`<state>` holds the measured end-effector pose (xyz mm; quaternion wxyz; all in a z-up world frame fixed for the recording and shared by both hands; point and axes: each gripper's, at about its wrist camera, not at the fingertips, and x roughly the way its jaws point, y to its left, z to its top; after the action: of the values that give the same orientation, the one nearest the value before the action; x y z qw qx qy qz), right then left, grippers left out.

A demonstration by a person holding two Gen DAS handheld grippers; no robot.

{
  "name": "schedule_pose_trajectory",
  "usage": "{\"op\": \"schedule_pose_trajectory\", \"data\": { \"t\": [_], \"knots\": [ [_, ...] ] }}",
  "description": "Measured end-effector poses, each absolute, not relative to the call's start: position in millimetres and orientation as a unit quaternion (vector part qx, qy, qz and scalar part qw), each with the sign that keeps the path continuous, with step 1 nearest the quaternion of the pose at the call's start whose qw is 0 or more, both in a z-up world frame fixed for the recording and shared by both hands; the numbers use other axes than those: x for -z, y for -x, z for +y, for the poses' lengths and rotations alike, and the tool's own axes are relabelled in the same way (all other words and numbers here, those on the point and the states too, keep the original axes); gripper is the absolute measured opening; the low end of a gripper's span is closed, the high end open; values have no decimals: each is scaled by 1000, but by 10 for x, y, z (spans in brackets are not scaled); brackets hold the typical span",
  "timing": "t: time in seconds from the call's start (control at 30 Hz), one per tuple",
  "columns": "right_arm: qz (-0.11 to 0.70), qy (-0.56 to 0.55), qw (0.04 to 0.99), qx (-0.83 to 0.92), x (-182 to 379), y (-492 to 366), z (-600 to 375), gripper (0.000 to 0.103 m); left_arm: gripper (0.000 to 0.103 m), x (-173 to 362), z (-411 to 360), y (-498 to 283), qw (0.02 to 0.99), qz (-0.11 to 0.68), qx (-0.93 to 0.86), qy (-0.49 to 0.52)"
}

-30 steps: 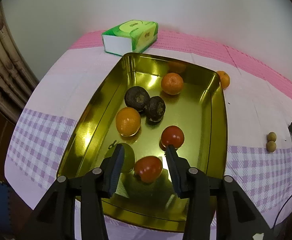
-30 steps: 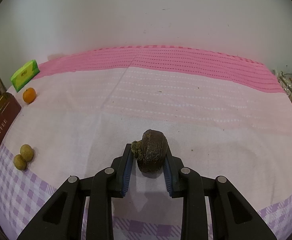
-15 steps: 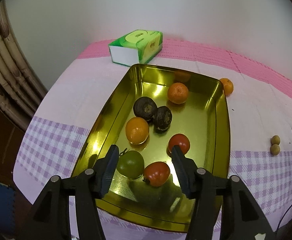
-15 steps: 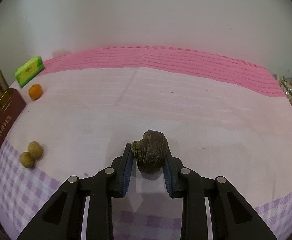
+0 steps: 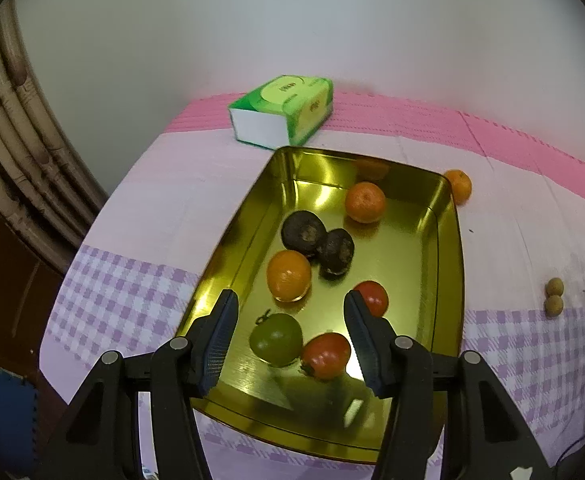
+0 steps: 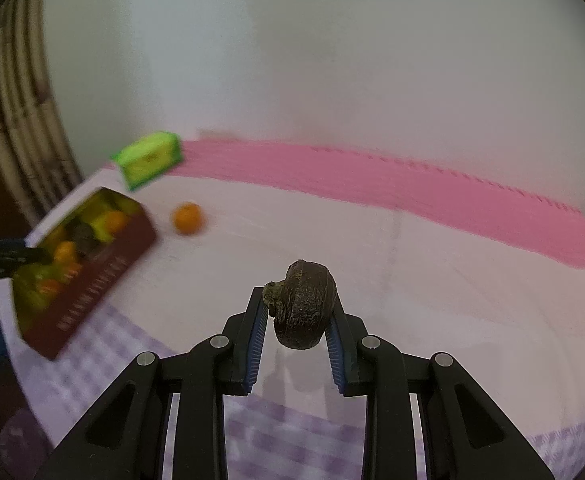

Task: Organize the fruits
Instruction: 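Carry the dark brown fruit into the gold tray and open the right gripper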

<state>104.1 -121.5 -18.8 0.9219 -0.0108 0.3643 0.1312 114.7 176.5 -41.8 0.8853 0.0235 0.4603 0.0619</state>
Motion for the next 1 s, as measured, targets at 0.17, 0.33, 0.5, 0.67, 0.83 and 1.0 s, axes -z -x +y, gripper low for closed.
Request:
{"op": "schedule_pose_trajectory", "data": {
  "t": [0.17, 0.33, 0.5, 0.67, 0.83, 1.0],
  "knots": [
    [348, 20, 919, -186, -43, -1004, -781, 29, 54, 375, 1860, -1156, 887, 456, -74, -10],
    [342, 28, 906, -247, -184, -1016, -305, 29, 54, 358, 1928, -1171, 887, 454, -89, -7],
    [350, 46, 886, -300, -182, -1133, 193, 29, 59, 347, 1984, -1173, 887, 449, -106, -10],
    [359, 69, 871, -327, -82, -1300, 659, 29, 67, 298, 2048, -1170, 890, 437, -128, -17],
    [383, 86, 862, -321, 124, -1547, 957, 29, 69, 284, 2073, -1177, 890, 434, -137, -23],
    [404, 83, 856, -312, 294, -1714, 1019, 29, 69, 304, 2103, -1189, 889, 436, -142, -26]
  ]
}}
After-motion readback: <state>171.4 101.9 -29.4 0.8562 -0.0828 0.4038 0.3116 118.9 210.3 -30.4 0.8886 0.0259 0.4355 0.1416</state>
